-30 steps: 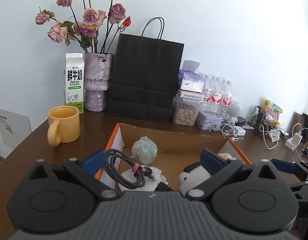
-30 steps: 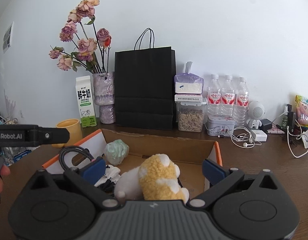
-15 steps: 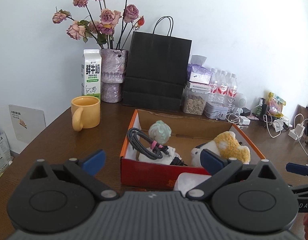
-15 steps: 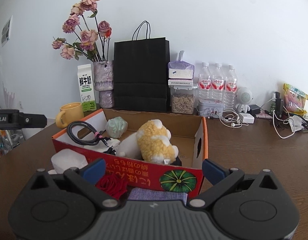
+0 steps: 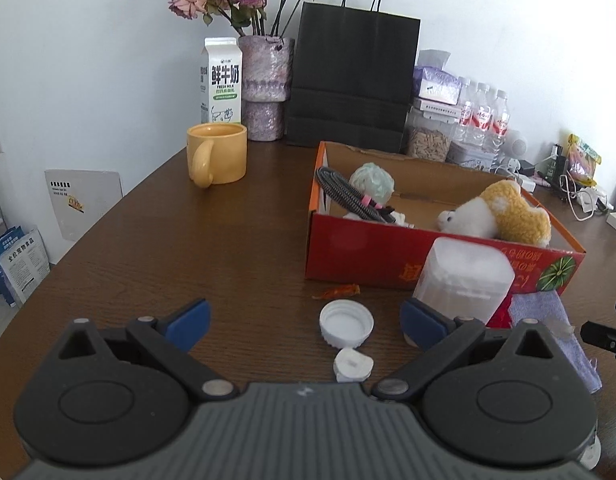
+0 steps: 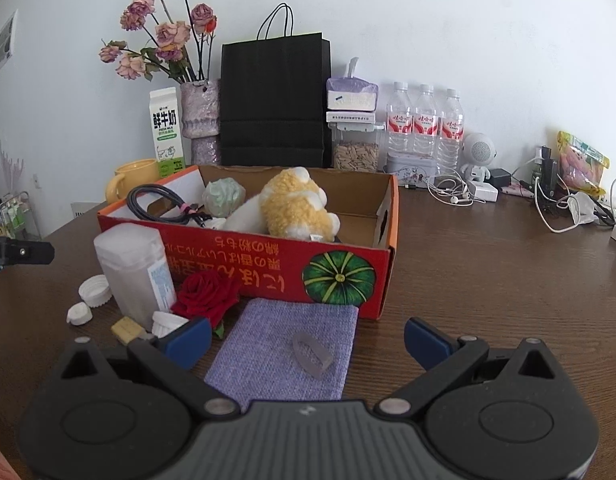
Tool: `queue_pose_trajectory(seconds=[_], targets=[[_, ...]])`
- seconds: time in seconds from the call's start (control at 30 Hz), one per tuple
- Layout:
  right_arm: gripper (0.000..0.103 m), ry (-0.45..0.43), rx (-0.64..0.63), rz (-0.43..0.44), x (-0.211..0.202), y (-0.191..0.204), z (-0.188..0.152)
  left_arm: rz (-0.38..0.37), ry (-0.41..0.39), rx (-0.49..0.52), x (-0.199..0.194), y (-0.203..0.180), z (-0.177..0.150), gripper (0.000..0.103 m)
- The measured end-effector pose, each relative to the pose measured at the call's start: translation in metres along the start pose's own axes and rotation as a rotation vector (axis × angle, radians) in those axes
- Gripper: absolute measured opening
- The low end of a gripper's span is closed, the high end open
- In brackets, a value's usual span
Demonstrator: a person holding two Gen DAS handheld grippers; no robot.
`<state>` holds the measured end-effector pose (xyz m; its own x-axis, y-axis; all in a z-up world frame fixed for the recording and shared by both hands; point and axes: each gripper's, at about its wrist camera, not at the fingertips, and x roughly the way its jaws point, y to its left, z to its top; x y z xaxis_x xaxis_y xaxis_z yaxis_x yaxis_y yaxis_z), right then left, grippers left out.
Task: Organize objects
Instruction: 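Move both grippers back toward the remaining clutter, then grasp the small white cap with the left gripper while the right gripper grips a clear plastic piece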
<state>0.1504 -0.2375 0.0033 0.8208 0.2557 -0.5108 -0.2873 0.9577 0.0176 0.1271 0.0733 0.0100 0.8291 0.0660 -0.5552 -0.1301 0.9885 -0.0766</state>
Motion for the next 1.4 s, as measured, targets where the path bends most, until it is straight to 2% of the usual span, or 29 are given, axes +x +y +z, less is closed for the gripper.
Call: queue_pose_trajectory(seconds=[0.13, 0.2, 0.4, 0.57, 0.6, 0.67, 0.77, 0.9, 1.23, 1.4], targets=[[0.083, 0.028, -0.007, 0.011, 0.009, -0.005, -0.006, 0.003, 0.035, 0.018, 0.008, 0.001, -0.008, 0.103], [0.07, 0.042, -0.019, 0.027, 0.015, -0.004, -0.009, 0.005, 0.047, 0.022, 0.011, 0.001, -0.011, 0.103], [0.049, 0.093, -0.078, 0.047, 0.038, 0.001, -0.008, 0.004, 0.07, 0.021, 0.017, 0.0, -0.015, 0.103], [0.031, 0.111, -0.077, 0.049, 0.05, -0.001, -0.009, 0.0, 0.076, 0.022, 0.018, -0.002, -0.017, 0.103], [0.022, 0.109, -0.078, 0.056, 0.05, -0.001, -0.009, -0.005, 0.076, 0.024, 0.018, -0.002, -0.018, 0.103], [0.013, 0.102, -0.09, 0.065, 0.048, 0.002, -0.011, -0.009, 0.077, 0.027, 0.019, -0.004, -0.018, 0.103], [0.007, 0.094, -0.105, 0.062, 0.047, 0.004, -0.012, -0.013, 0.085, 0.033, 0.022, -0.007, -0.02, 0.103], [0.005, 0.079, -0.084, 0.073, 0.044, 0.0, -0.011, -0.014, 0.093, 0.045, 0.025, -0.009, -0.021, 0.103], [0.005, -0.096, -0.051, 0.069, 0.016, -0.006, -0.012, -0.026, 0.099, 0.073, 0.033, -0.019, -0.023, 0.103], [0.005, -0.126, -0.031, 0.061, 0.011, -0.009, -0.011, -0.02, 0.104, 0.088, 0.039, -0.024, -0.023, 0.103]])
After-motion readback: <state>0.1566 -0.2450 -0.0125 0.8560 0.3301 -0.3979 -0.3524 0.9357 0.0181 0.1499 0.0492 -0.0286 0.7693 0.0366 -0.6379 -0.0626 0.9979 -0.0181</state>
